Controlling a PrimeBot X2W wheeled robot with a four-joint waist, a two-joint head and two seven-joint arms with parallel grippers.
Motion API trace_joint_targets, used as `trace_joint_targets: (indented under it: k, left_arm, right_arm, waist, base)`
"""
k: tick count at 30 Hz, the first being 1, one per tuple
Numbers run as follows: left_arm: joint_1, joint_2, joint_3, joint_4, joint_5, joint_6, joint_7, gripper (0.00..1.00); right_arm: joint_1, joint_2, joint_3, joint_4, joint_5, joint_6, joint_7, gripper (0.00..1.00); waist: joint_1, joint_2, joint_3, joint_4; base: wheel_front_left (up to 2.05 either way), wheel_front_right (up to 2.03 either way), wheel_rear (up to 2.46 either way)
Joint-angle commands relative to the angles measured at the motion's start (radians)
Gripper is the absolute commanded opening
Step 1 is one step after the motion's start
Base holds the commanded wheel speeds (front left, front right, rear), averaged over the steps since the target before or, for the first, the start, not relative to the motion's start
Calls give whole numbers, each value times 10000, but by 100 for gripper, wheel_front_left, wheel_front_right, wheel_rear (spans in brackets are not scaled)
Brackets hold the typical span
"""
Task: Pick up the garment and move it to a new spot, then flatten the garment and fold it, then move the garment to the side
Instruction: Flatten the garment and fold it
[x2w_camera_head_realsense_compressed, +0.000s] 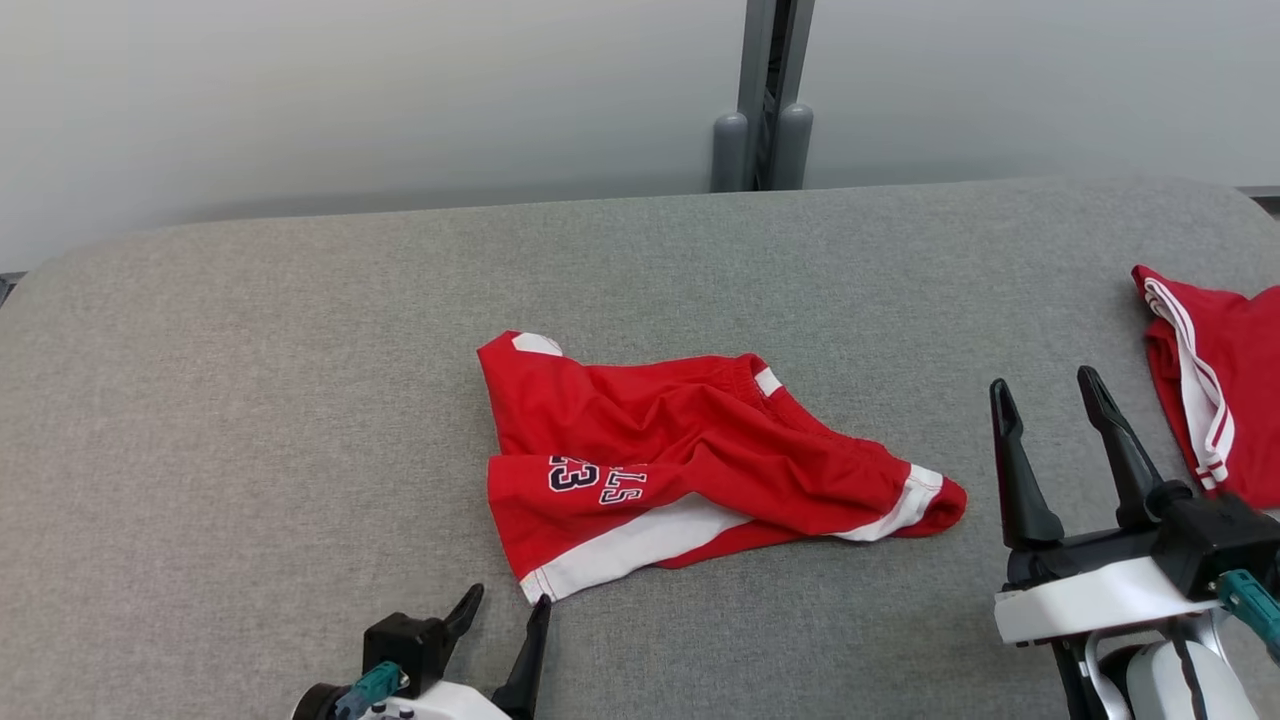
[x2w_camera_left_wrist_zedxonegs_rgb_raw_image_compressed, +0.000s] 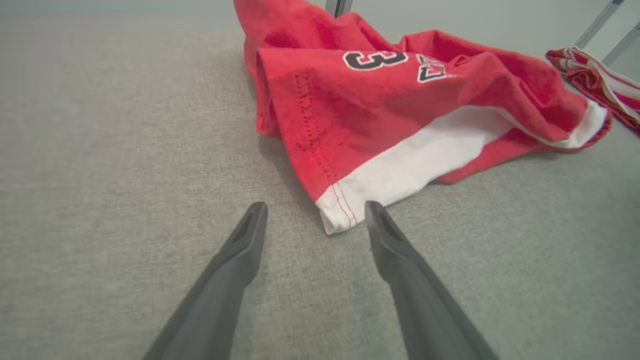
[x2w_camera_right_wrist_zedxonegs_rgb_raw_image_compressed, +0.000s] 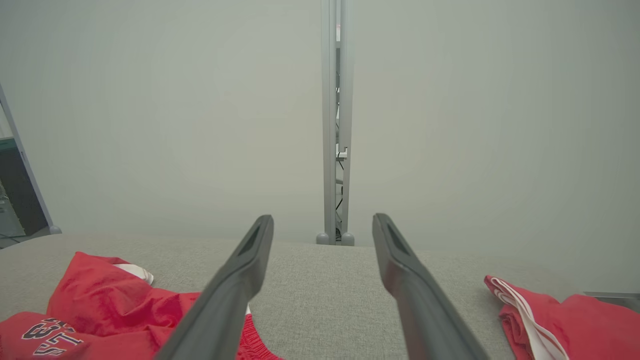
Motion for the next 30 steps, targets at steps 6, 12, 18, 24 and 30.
trace_joint_targets:
  k: [6,12,18,24,30]
  left_arm:
    - [-602,7,-168,496,-240,10,-86,100]
    - [-840,-12,-323,883,-399,-137,35,100]
    - [-909,-25,-363,1055,-665,-182,-82,18]
    - [-891,2,-459,1040,-780,-270,-162,0]
    - [-730,118,-470,685,-802,-303,-389,0]
  right_arm:
    - [-214,-38,-58,-48,-31,1,-53,100]
    - [-263,-31,-106,-74,-40,1,-53,100]
    - [-217,-17,-177,-32,-57,1,-53,100]
    - [-108,3,-251,159,-65,1,-53,100]
    - [-20,-3,-389,821,-114,-1,-55,100]
  waist:
    - [0,-1,361,-312]
    - [0,-1,480,-415]
    - [0,-1,445,-407]
    - [0,-1,300,-217]
    - [0,-1,142,104]
  base:
    - [0,0,0]
    - [0,0,0]
    - [0,0,0]
    - [0,0,0]
    - [0,0,0]
